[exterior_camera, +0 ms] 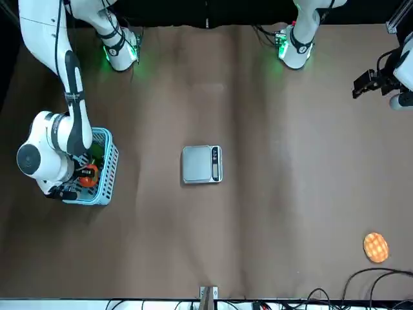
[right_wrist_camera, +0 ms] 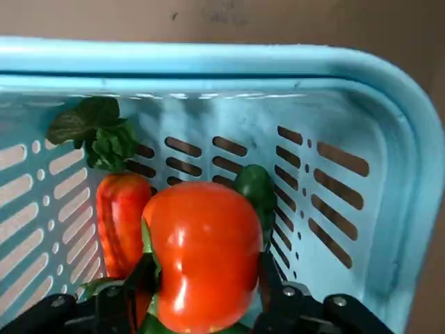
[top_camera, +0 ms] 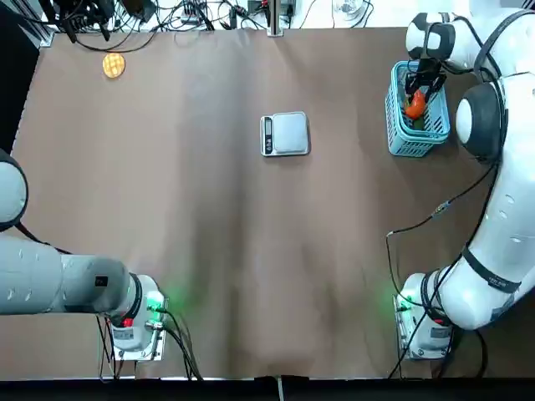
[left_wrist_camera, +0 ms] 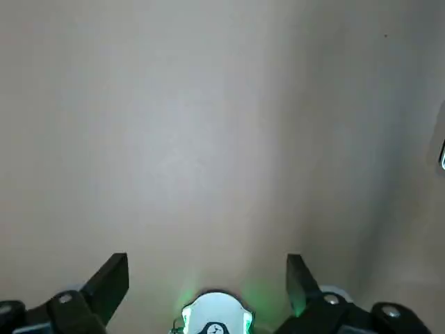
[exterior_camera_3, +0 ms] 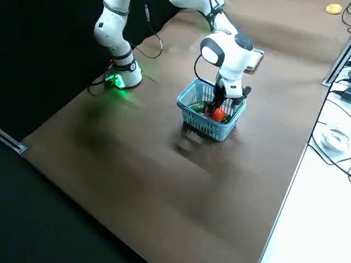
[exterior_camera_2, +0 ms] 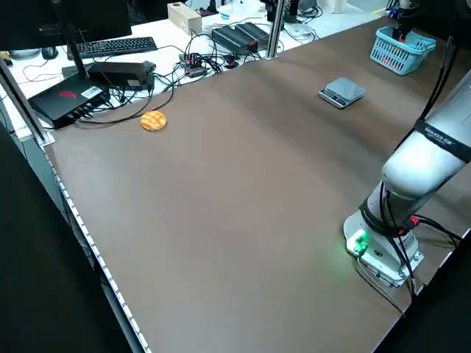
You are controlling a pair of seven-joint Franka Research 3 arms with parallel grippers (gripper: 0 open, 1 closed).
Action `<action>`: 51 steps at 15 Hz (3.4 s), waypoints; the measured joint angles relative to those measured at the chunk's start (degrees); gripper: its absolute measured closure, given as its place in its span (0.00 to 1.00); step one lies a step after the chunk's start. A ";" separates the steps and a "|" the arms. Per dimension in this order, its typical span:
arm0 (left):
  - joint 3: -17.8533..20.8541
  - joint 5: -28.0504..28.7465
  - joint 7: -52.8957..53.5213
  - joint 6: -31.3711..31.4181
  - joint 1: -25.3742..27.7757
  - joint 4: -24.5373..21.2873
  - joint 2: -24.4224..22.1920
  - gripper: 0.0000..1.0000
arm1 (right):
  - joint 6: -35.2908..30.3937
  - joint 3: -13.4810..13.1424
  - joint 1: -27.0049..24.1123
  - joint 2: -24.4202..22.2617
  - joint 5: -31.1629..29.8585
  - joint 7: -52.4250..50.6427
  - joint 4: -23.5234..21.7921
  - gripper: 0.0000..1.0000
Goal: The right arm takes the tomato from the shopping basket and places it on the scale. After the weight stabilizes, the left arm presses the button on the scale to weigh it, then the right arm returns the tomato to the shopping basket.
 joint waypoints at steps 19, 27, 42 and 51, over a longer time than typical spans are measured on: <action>0.02 0.00 0.00 0.00 0.01 -0.07 0.00 0.00 | -1.01 -0.58 -0.24 -4.17 0.03 -0.01 4.74 0.00; 0.02 -0.09 0.00 0.19 0.01 0.59 -0.01 0.00 | -24.89 -0.06 0.03 -21.05 -0.08 -2.69 12.33 0.00; 0.44 -2.41 -0.49 0.23 1.73 1.85 -0.34 0.00 | -40.87 24.70 -25.54 -23.50 -4.05 -2.73 25.79 0.00; 0.43 -2.42 -0.76 0.23 1.84 1.85 -0.34 0.00 | -36.46 25.38 -24.25 -29.76 -6.92 -2.40 17.19 0.00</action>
